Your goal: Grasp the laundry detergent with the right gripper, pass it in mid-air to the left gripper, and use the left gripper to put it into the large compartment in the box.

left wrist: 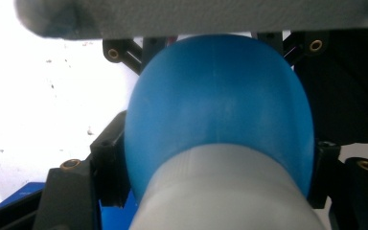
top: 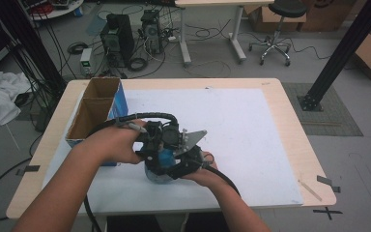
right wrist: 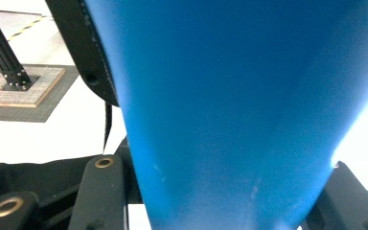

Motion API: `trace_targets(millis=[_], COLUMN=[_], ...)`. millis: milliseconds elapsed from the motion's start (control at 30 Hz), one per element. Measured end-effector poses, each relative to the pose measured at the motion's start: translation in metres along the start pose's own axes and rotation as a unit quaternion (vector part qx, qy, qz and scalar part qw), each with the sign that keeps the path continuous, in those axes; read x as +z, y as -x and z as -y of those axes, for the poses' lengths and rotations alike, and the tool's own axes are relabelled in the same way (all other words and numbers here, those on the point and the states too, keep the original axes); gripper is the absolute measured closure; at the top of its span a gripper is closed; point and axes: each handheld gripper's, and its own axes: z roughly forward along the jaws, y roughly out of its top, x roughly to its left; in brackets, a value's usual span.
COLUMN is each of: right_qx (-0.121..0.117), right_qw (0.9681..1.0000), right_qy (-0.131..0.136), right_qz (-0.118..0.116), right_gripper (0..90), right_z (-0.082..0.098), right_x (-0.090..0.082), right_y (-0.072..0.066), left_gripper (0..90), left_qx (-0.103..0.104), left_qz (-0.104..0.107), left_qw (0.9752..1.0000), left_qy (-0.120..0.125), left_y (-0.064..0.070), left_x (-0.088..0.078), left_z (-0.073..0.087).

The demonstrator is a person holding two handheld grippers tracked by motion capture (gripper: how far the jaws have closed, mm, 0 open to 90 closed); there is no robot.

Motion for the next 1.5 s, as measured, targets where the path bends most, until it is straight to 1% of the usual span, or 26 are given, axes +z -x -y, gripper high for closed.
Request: trace_targets(millis=[133,167,333,533,633,667,733,767,833,867,900,933,967,1000,1033,1067,1133,1167,1233,1267,1400,1500], right_qx=[-0.009,-0.006,-0.009,-0.011,-0.013,-0.014,-0.014,-0.019,-0.017,0.000,-0.018,-0.020,-0.009,-0.013,-0.018,-0.019,-0.014,-0.010,-0.009,-0.016,-0.007,-0.015], right_qw=[1.0000,1.0000,0.9999,0.9999,0.9998,0.9998,0.9997,0.9997,0.9997,1.0000,0.9997,0.9997,0.9999,0.9998,0.9996,0.9997,0.9997,0.9997,0.9995,0.9991,0.9984,0.9976], right_qy=[-0.004,-0.006,-0.009,-0.009,-0.009,-0.010,-0.010,-0.010,-0.008,-0.002,-0.006,-0.006,-0.003,-0.004,-0.008,-0.008,-0.013,-0.017,-0.026,-0.034,-0.054,-0.067], right_qz=[0.001,0.002,0.004,0.009,0.013,0.014,0.015,0.015,0.014,0.002,0.013,0.015,0.009,0.012,0.018,0.017,0.017,0.013,0.014,0.020,0.013,0.010], right_gripper=[47.3,47.3,47.3,47.3,47.1,47.0,46.3,45.8,44.9,44.6,44.0,43.6,43.2,42.7,41.1,40.6,37.8,36.5,34.5,33.1,27.7,25.0], right_z=[0.000,0.000,0.001,0.001,0.001,0.001,0.002,0.002,0.001,0.000,0.000,-0.001,-0.002,-0.003,-0.003,-0.004,-0.005,-0.005,-0.004,-0.004,-0.007,-0.010], right_x=[0.000,0.000,0.001,0.001,0.000,0.000,0.000,0.000,0.000,-0.001,-0.002,-0.003,-0.003,-0.004,-0.005,-0.006,-0.009,-0.010,-0.011,-0.012,-0.016,-0.021], right_y=[0.001,0.000,0.001,0.000,0.000,0.000,-0.001,-0.001,-0.001,-0.003,-0.001,0.000,-0.002,-0.002,-0.002,-0.001,-0.001,0.000,0.001,0.003,0.002,0.005], left_gripper=[35.4,36.1,37.4,38.2,38.5,38.5,38.6,38.7,38.8,38.8,38.8,38.9,38.8,38.8,38.8,38.8,38.8,38.8,38.8,38.8,38.8,38.8], left_qx=[-0.003,-0.004,-0.008,-0.003,-0.002,-0.007,-0.009,-0.009,-0.015,-0.017,-0.020,-0.021,-0.022,-0.024,-0.024,-0.026,-0.027,-0.029,-0.033,-0.032,-0.040,-0.044], left_qz=[0.007,0.009,0.013,0.005,0.005,0.004,0.000,0.001,0.006,0.006,0.007,0.010,0.010,0.012,0.012,0.014,0.014,0.014,0.016,0.016,0.020,0.023], left_qw=[1.0000,0.9999,0.9999,1.0000,1.0000,0.9999,0.9999,0.9999,0.9998,0.9998,0.9998,0.9997,0.9997,0.9996,0.9996,0.9995,0.9994,0.9994,0.9993,0.9993,0.9989,0.9986], left_qy=[-0.003,-0.003,-0.006,-0.006,-0.006,-0.008,-0.008,-0.011,-0.009,-0.006,-0.007,-0.005,-0.006,-0.009,-0.011,-0.011,-0.014,-0.011,-0.013,-0.014,-0.014,-0.016], left_y=[-0.001,-0.001,-0.001,0.000,0.000,0.000,0.002,0.002,0.001,0.001,0.000,-0.001,-0.001,-0.003,-0.003,-0.004,-0.005,-0.005,-0.007,-0.008,-0.010,-0.012], left_x=[0.000,0.001,0.002,0.002,0.002,0.002,0.003,0.002,0.000,-0.001,-0.002,-0.003,-0.004,-0.004,-0.004,-0.004,-0.004,-0.004,-0.005,-0.005,-0.009,-0.012], left_z=[0.000,0.000,0.000,-0.001,-0.001,-0.002,-0.002,-0.003,-0.003,-0.003,-0.003,-0.004,-0.004,-0.005,-0.005,-0.005,-0.005,-0.005,-0.004,-0.004,-0.001,0.000])
